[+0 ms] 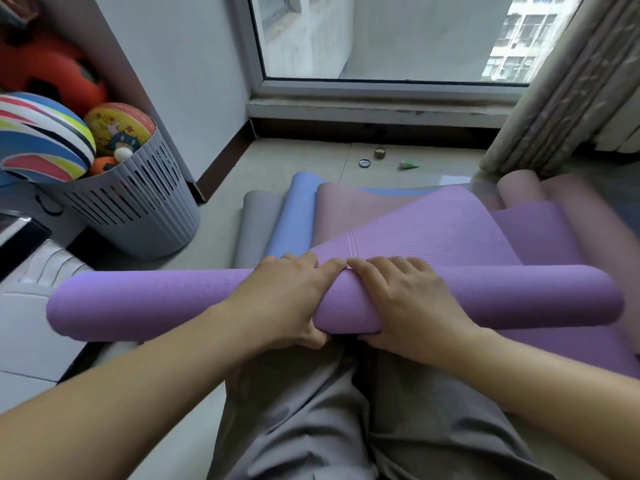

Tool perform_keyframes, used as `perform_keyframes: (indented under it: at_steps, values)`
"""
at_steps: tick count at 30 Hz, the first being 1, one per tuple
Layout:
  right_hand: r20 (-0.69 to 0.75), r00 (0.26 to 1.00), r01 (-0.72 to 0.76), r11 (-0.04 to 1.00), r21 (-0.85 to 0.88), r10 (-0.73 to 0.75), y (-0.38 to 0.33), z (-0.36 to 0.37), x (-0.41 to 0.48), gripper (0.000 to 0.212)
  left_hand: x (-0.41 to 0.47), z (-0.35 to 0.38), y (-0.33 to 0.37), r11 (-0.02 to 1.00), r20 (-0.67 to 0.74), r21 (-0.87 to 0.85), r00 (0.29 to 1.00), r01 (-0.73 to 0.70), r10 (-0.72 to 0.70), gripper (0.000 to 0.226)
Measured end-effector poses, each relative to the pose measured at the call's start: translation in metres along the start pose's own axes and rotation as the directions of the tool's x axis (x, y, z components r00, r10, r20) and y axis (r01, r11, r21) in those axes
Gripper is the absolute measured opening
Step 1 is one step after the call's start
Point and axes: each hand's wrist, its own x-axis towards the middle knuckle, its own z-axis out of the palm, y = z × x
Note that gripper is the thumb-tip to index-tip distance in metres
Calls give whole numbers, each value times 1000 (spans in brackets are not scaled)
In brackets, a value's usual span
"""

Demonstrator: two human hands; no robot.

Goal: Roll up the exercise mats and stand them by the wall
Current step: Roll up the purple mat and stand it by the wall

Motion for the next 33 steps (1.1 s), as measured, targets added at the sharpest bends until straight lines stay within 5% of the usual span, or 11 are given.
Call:
perform_keyframes:
  at_steps: [3,8,12,20,22,26,29,33]
  values:
    - [-10,1000,-25,996,89,26,7,-10,12,70,5,-15,-7,997,46,-75,999,30,-26,79]
    - [-130,988,-62,989,134,80,17,-57,15,70,5,-69,-8,999,-36,-32,999,-21,20,65]
    - [64,998,-18,988,153,8,17,-84,-4,72,-13,-77,7,995,30,-69,996,-76,78,66]
    - [397,912,0,970,242,-99,4,-54,-13,75,-19,-34,15,958,384,-285,918,13,102,73]
    - [459,881,-17,962,274,-115,6,-52,-5,74,-24,-31,12,965,352,-263,933,17,80,73]
    - [612,779,-108,931,350,-140,15,-48,19,73,-36,-23,31,998,118,52,992,-46,39,79]
    - [684,717,-160,924,347,-133,18,-46,30,76,-34,-14,30,998,107,46,994,-38,33,86]
    - [417,906,35,996,86,-68,11,-43,6,101,-22,-19,2,970,183,-241,982,-10,56,78]
